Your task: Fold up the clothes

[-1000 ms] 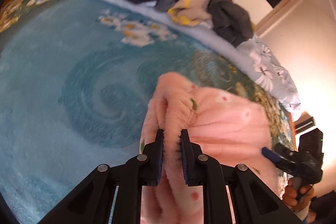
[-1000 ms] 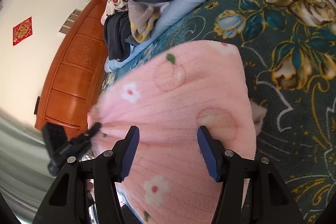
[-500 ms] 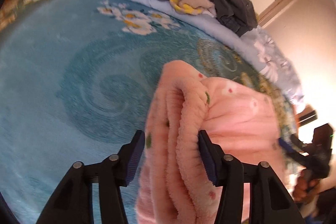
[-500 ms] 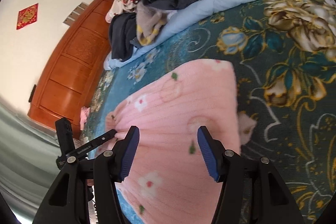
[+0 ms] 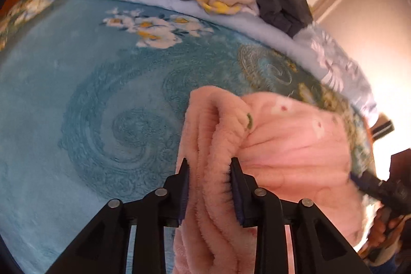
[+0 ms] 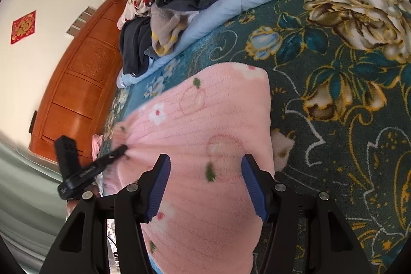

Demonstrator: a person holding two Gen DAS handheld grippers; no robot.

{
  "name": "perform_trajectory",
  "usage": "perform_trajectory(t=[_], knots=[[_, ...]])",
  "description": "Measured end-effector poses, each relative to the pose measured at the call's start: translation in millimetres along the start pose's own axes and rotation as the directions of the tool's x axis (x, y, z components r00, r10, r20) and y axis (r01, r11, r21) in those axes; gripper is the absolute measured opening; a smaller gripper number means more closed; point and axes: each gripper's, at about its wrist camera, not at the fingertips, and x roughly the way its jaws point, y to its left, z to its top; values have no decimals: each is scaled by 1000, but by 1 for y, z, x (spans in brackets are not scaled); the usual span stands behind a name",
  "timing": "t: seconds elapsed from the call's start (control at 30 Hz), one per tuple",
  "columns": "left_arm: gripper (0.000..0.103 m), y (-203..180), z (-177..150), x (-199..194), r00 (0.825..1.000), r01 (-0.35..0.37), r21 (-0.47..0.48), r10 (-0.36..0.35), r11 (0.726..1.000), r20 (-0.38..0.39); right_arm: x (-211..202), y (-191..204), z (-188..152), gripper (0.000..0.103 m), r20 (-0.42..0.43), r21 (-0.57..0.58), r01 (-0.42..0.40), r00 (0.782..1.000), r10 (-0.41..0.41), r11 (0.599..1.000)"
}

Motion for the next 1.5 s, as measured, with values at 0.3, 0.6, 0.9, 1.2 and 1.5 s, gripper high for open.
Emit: perform_trajectory(t=[0.3, 0.6, 0.9, 1.2, 1.5], knots=[[43, -74, -17, -72, 964, -220, 159, 188, 963, 190, -23, 30, -1, 59, 12, -120, 187, 982, -186, 975], [43, -82, -78, -47, 960, -234, 191, 196, 953, 198, -23, 70, -49, 59, 23, -277, 257, 965, -261, 926], [42, -66, -98, -32, 959, -235, 182, 196, 955, 206, -4, 26, -86, 59, -30, -194, 272, 959, -283, 943], [43, -91, -62, -67, 962, -160, 208, 106, 965, 250, -21, 36, -68, 59, 12, -245, 262, 963, -267, 933], [44, -90, -16, -11, 983, -166, 201, 146, 965, 114, 5, 69, -7, 60, 74, -370, 242, 970, -231, 897]])
